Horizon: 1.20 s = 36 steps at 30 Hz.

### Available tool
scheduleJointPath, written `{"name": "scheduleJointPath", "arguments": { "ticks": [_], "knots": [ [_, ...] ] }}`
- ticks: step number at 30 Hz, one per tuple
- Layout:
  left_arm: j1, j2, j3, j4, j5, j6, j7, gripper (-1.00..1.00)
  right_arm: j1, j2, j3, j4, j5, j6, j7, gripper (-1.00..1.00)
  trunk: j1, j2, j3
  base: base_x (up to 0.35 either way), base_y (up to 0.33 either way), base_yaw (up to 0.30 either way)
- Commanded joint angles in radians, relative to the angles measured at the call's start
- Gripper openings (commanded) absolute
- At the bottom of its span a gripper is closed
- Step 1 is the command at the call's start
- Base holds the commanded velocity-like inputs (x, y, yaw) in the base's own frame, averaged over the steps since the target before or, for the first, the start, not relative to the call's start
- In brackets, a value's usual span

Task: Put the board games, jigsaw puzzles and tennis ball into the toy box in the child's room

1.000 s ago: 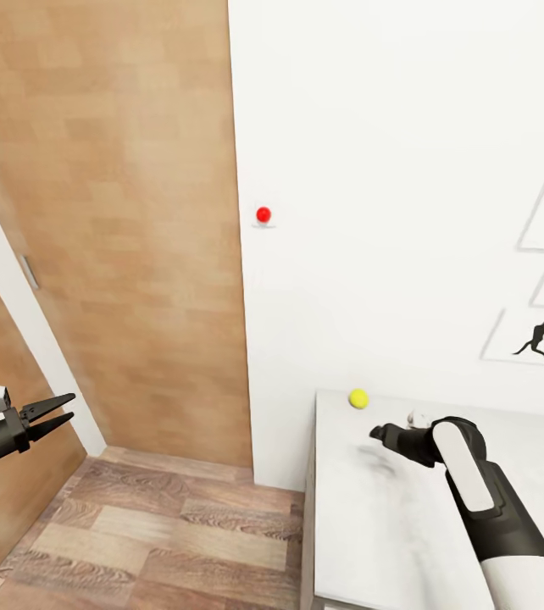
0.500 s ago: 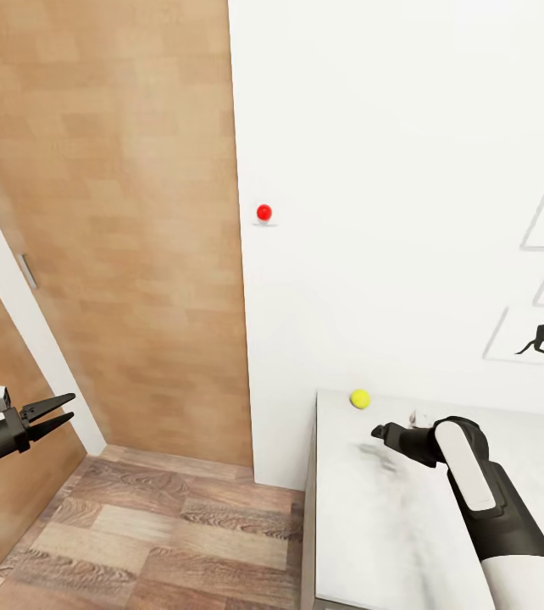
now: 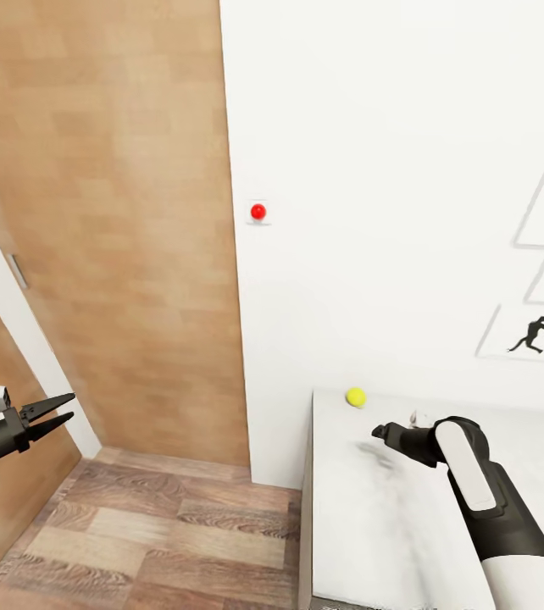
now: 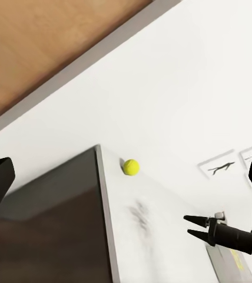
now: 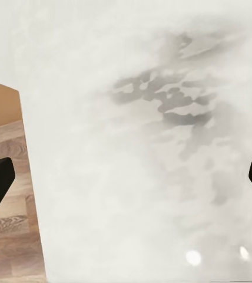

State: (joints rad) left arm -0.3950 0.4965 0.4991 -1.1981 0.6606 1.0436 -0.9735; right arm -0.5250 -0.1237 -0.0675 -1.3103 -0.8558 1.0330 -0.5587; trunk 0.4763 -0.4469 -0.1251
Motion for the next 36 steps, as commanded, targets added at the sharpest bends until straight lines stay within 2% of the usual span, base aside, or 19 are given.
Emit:
{"name": "scheduleJointPath", "arguments": {
  "ticks": [1, 19, 36],
  "knots": [
    [-0.001, 0.0, 0.001, 0.0, -0.003, 0.004, -0.005, 1.0, -0.001, 0.0, 0.0, 0.0, -0.011, 0.002, -0.01, 1.0, 0.001, -0.002, -0.003, 0.0, 0.08, -0.204],
    [-0.002, 0.001, 0.001, 0.0, -0.003, 0.004, -0.005, 1.0, -0.001, 0.0, 0.0, 0.0, -0.01, 0.002, -0.01, 1.0, 0.001, -0.002, -0.011, 0.0, 0.044, -0.232],
    [-0.002, 0.001, 0.001, 0.0, -0.003, 0.004, -0.004, 1.0, -0.001, 0.006, 0.003, -0.011, -0.002, 0.0, -0.01, 1.0, 0.001, -0.002, -0.012, 0.0, 0.038, -0.022]
  ]
}}
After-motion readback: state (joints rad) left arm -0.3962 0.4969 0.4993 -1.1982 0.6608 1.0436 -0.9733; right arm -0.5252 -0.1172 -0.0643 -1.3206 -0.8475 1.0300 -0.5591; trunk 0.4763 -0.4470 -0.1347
